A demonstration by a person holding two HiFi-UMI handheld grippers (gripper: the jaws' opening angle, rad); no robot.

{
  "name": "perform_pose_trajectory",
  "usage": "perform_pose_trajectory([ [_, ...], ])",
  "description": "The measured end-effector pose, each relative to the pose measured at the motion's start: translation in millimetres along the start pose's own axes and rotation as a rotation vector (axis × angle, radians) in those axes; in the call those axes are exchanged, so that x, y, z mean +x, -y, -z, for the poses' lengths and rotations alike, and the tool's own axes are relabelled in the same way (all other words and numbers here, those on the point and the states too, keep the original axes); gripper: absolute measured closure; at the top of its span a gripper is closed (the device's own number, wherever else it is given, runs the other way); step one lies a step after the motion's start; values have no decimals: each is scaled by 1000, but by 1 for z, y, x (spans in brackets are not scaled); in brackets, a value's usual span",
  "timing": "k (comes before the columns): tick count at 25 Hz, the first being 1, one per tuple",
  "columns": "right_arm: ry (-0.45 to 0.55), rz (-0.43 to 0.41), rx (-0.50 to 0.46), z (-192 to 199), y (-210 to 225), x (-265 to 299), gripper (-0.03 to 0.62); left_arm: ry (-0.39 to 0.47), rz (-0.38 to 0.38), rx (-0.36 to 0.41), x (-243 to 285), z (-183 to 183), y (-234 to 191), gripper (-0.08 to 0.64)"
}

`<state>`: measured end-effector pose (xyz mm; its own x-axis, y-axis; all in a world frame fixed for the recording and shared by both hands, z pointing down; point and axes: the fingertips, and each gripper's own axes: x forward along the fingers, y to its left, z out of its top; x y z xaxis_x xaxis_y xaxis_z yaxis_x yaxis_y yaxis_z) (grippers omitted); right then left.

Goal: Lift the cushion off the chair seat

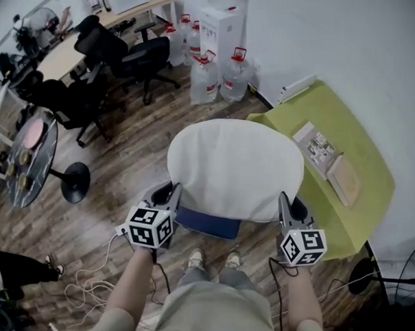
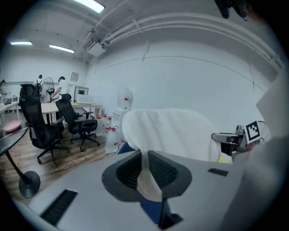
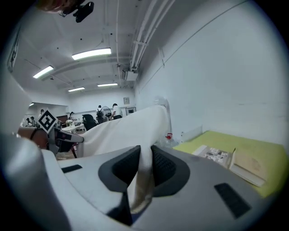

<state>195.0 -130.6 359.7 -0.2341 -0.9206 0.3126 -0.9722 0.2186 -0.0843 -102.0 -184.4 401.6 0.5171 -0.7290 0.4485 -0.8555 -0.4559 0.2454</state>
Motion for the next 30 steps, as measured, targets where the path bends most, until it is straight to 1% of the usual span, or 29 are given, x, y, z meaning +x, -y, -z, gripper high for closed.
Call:
perform_pose_trajectory([
  [5,127,-17,-37,-60,-12,-32,509,100,6,42,-33,-54,14,494],
  [8,199,-14,-90,-92,-16,-52,509,161,12,77,-52,-85,28,495],
  [11,263,2,-137,-115,-17,-73,509,220,21,113,-71,-110,45,495],
  [14,308,14,-138,-131,-15,-94,509,263,37,132,-85,-126,60,494],
  [17,344,13,-144,-142,-14,-111,509,298,47,143,-96,-138,72,495],
  [22,380,-4,-146,-154,-18,-137,509,331,48,139,-117,-143,85,494],
  [30,395,-22,-152,-159,-16,-150,509,332,39,132,-130,-142,95,494],
])
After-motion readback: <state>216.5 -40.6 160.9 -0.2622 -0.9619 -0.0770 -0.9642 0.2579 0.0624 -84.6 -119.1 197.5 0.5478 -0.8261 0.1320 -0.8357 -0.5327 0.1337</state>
